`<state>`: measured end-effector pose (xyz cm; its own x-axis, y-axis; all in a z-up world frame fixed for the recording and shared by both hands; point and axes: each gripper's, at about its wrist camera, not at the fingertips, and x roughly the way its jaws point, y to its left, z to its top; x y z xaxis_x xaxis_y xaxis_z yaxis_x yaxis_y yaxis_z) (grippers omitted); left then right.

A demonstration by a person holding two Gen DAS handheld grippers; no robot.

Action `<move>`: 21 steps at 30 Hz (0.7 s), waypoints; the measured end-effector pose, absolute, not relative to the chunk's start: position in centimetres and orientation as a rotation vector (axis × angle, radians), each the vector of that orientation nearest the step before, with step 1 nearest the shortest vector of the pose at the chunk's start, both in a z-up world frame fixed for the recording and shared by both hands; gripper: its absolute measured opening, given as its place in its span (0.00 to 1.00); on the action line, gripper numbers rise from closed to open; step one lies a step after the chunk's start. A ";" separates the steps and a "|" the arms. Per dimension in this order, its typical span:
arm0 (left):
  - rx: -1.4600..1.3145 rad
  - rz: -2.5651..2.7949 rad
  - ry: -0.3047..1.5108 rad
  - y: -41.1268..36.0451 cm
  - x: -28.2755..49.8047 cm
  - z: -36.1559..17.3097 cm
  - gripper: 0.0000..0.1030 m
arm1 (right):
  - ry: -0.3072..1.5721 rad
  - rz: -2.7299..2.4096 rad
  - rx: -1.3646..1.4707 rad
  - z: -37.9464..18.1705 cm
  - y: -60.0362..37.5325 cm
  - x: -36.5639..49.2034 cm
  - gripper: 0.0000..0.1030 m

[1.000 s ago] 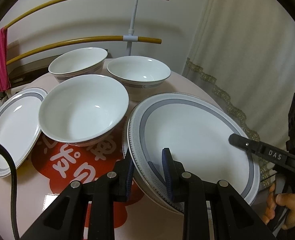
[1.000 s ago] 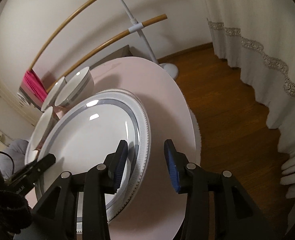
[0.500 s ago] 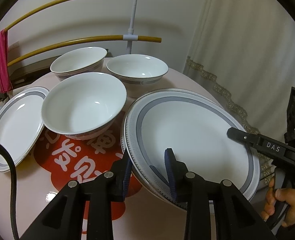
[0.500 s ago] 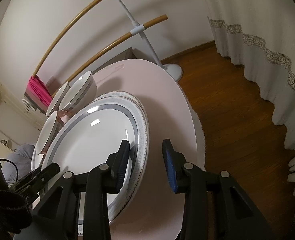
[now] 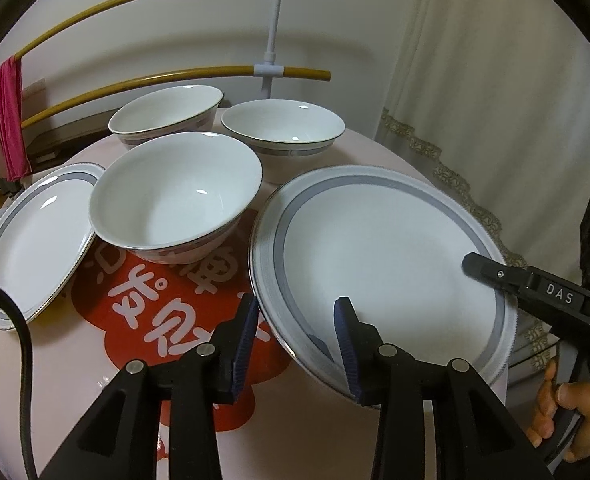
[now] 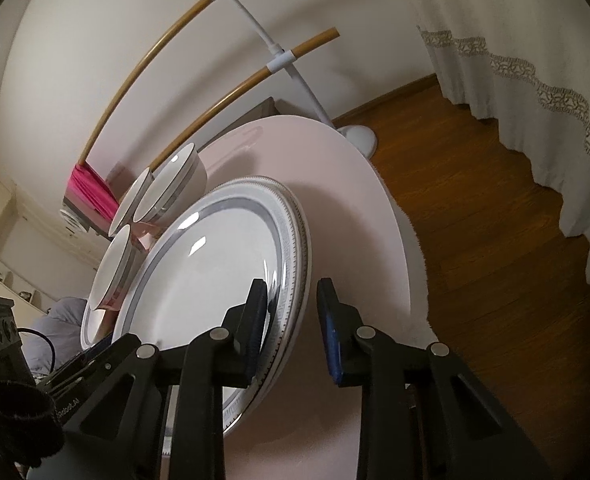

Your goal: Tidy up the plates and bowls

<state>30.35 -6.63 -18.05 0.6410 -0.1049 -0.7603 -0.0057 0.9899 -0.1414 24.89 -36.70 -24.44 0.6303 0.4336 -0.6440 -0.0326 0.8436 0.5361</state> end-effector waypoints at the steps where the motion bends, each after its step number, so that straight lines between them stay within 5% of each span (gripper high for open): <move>1: -0.137 -0.058 0.874 -6.6 30.4 -18.1 0.34 | 0.855 0.277 0.509 -24.4 -36.6 24.9 0.24; 11: -0.158 -0.089 0.904 -6.3 30.5 -18.7 0.37 | 0.855 0.277 0.519 -24.5 -36.7 24.5 0.23; 21: -0.177 -0.099 0.857 -4.0 27.3 -17.2 0.54 | 0.795 0.148 0.380 -21.0 -34.7 21.0 0.28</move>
<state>27.30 -4.00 -17.24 0.6510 -0.1580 -0.7425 0.0158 0.9807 -0.1949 21.04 -34.71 -20.99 0.6943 0.2706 -0.6669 0.0118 0.9222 0.3864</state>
